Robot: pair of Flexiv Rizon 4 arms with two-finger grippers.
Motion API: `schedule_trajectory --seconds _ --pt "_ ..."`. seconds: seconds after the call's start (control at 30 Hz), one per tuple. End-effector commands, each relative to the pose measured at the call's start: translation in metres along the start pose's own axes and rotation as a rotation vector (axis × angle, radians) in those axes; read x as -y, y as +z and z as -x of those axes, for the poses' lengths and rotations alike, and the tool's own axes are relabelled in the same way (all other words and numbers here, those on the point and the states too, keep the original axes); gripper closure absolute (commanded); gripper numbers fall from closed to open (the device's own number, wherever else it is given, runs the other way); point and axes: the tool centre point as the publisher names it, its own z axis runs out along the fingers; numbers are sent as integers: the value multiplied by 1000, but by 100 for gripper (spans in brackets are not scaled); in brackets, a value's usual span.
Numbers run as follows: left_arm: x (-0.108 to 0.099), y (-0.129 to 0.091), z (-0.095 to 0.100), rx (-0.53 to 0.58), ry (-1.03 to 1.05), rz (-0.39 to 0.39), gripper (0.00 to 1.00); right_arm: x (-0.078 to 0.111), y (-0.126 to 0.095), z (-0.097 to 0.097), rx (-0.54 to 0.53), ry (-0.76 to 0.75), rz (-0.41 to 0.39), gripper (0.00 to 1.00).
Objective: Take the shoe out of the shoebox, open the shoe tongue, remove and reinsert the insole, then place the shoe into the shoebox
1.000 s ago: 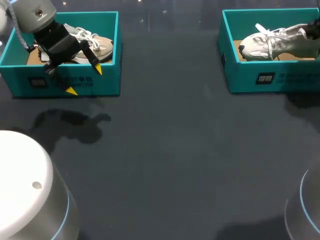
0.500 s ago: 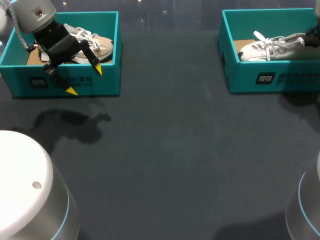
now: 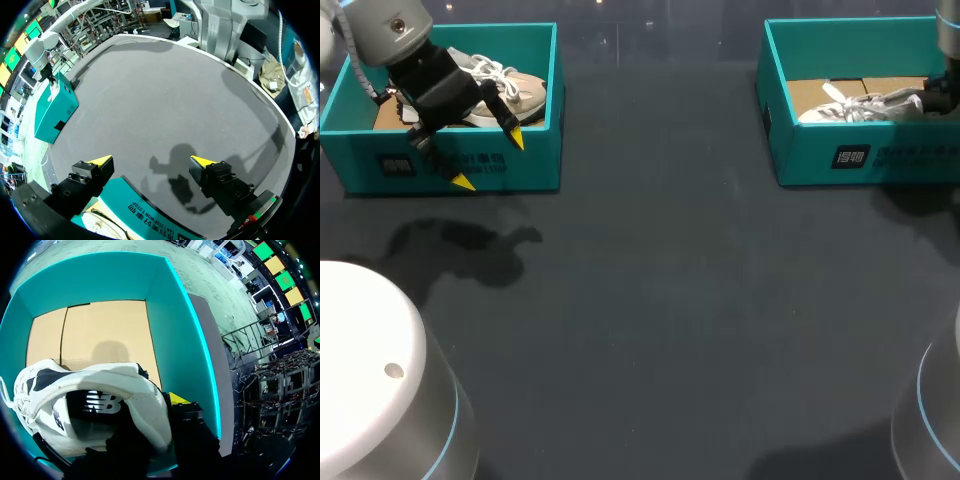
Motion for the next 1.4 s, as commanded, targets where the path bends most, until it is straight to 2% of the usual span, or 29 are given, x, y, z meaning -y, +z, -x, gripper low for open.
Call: schedule_trajectory --seconds 0.03,0.7,0.8,0.9,1.07,1.4 --pt "0 0 0 -2 1 2 0 -1 6 -3 -8 2 -5 100" --pt "0 0 0 -2 1 2 0 1 34 -10 -48 -19 -72 99" --pt "0 0 0 -2 1 2 0 0 34 -9 -47 -17 -75 82" --pt "0 0 0 -2 1 2 0 -1 31 -7 -43 -12 -71 73" --pt "0 0 0 -2 1 2 0 -2 26 -4 -37 -10 -66 63" --pt "0 0 0 -2 1 2 0 -7 14 -2 -44 -12 -57 51"
